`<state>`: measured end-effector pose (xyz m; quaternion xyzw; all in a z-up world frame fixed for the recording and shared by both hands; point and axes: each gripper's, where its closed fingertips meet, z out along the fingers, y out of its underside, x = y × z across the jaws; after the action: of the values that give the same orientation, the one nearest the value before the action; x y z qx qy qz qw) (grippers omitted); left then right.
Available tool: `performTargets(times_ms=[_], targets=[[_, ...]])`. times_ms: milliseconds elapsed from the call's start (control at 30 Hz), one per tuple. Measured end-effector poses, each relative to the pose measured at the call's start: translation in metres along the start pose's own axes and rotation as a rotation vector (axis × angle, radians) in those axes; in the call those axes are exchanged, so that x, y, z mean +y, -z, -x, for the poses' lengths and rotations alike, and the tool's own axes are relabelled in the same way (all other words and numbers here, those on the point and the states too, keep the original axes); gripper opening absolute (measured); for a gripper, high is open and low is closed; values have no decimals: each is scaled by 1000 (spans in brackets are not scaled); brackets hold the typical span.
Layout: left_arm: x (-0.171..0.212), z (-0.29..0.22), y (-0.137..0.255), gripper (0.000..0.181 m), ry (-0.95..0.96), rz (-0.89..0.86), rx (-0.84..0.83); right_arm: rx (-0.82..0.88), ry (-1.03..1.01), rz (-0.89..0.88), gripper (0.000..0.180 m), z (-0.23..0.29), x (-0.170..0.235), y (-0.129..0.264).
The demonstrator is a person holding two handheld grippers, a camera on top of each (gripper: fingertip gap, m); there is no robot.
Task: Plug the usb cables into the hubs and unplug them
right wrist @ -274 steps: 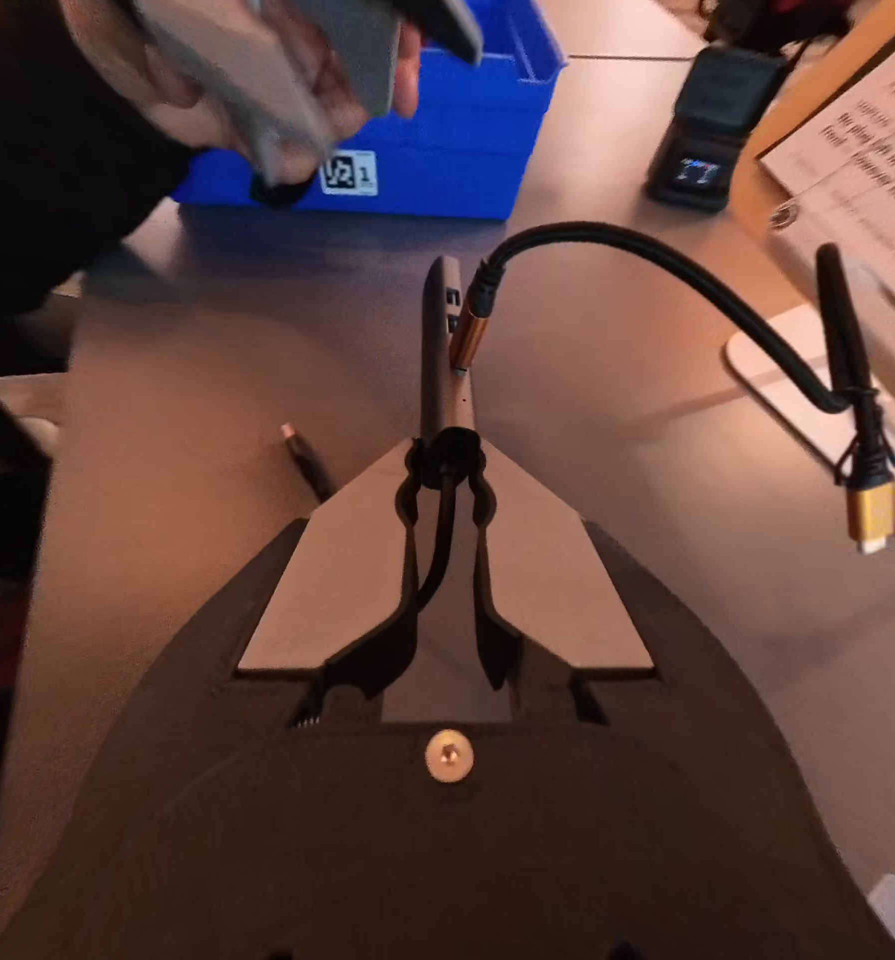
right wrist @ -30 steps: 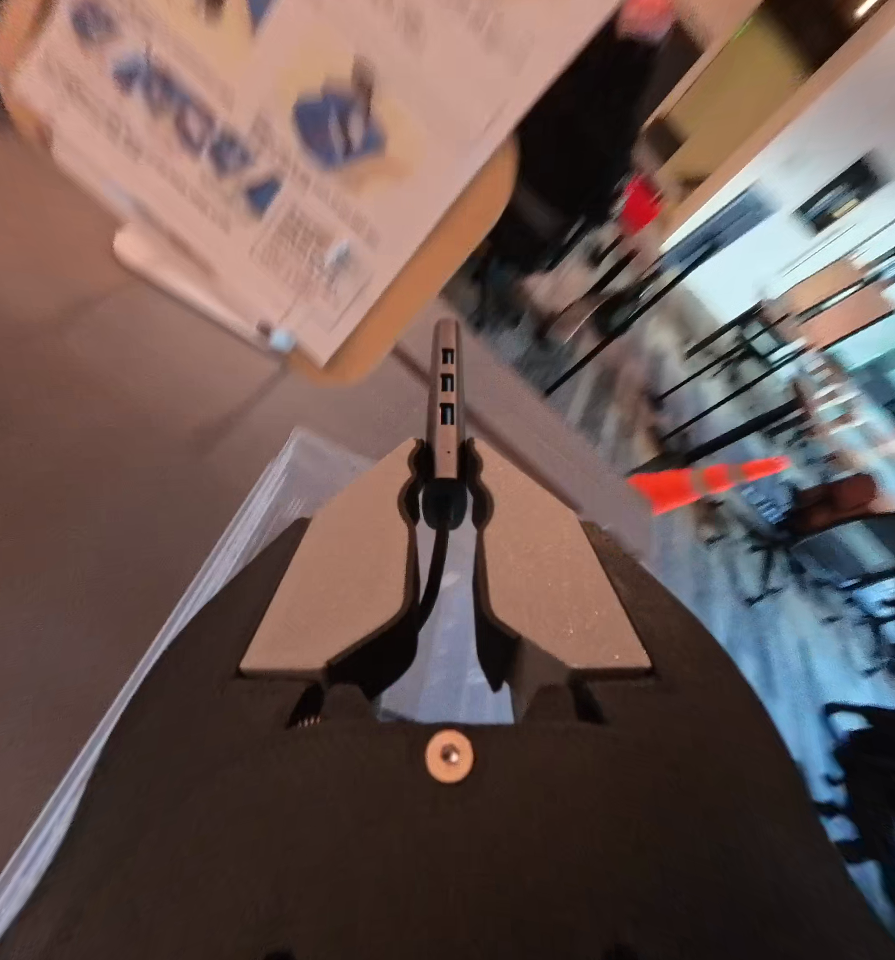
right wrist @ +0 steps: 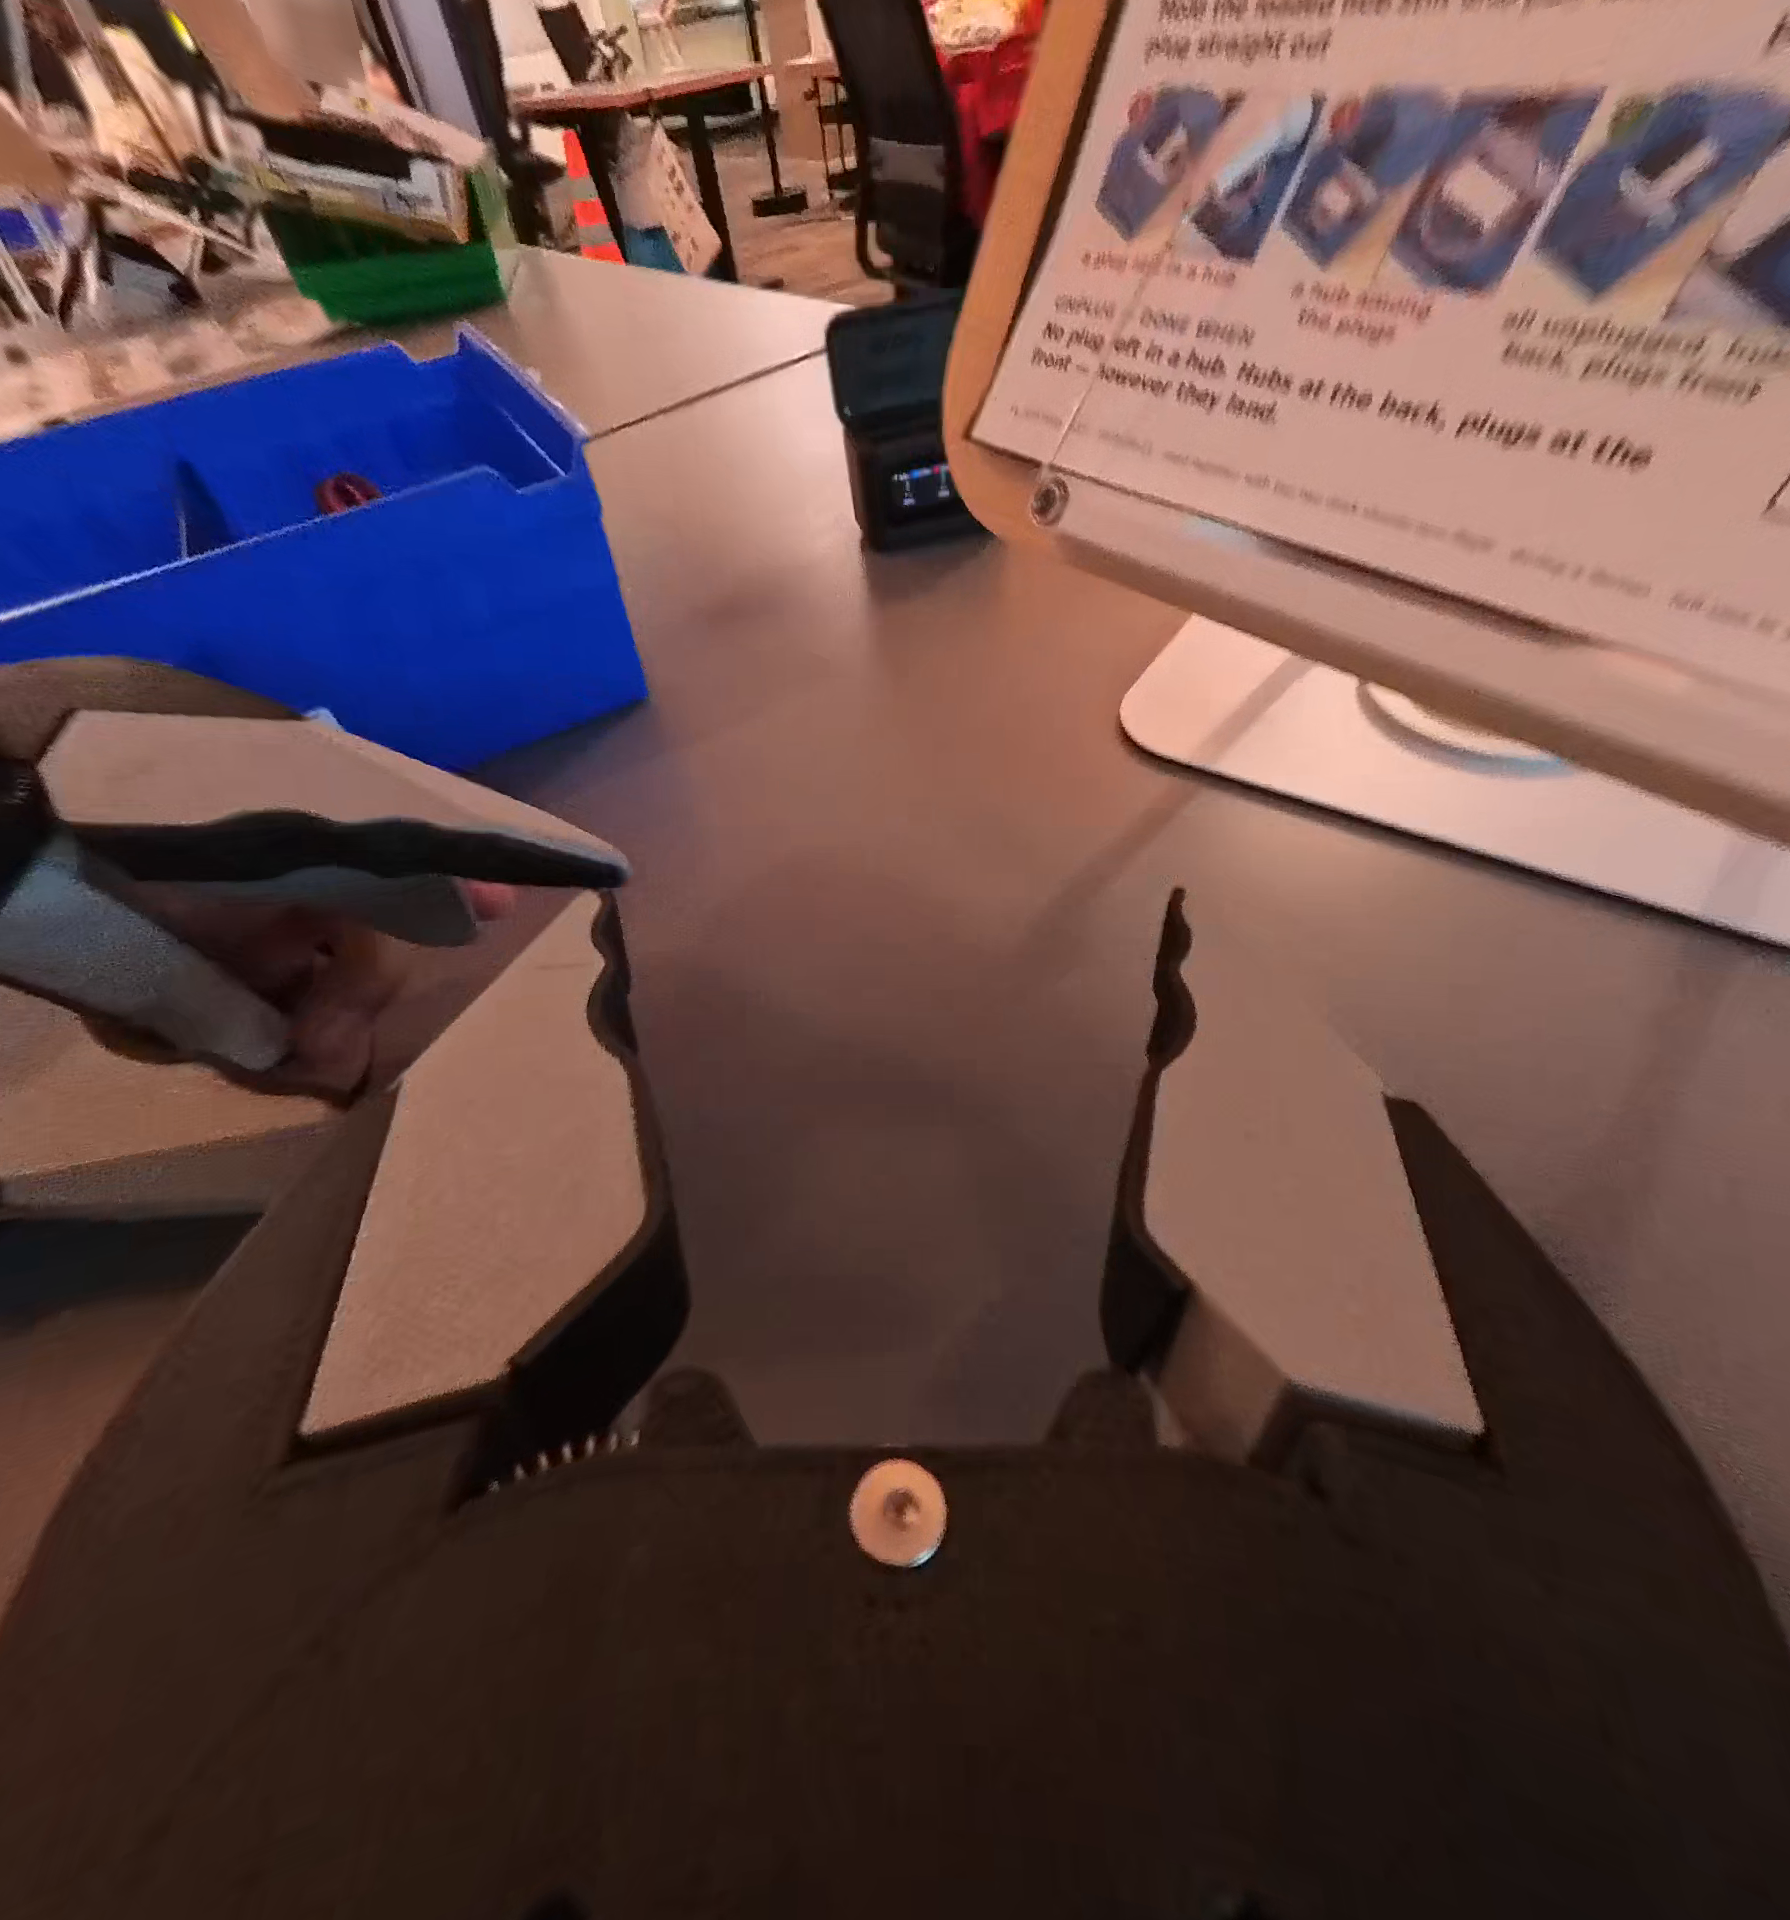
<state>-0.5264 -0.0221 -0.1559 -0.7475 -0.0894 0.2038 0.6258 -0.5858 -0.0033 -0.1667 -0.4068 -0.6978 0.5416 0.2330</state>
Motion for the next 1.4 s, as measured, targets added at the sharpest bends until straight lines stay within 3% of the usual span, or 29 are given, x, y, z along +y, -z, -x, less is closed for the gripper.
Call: performTargets(times_ms=[267,433,633,833,933,1033,1167,1233,1300,1333,1400], targets=[[4,6,-1,54,10,26,-25,42,39,56,93,-15,17,-9],[1,12,3,46,38,-1,-40,59,50,74,93,-16,21,-6],[-10,11,18,37,118,-95,-34,135,106,69,74,-24,24,10],[-12,-38,38,38,136,-43,135,170,39,70,70,-39,26,17],[-34,-48,54,41,74,9,172,158,21,68,68,-39,26,17],[-75,-28,71,43,10,63,153,157,34,88,66,-38,29,15],[-88,45,96,41,-72,324,82,159,56,107,65,-36,31,13],[-67,100,112,39,-147,529,27,157,57,113,63,-36,32,13],[-32,147,135,50,-124,777,22,156,51,119,62,-37,33,13],[-14,168,149,41,-100,891,20,155,46,122,62,-37,33,12],[12,201,166,41,-102,1014,5,152,39,126,62,-37,34,12]])
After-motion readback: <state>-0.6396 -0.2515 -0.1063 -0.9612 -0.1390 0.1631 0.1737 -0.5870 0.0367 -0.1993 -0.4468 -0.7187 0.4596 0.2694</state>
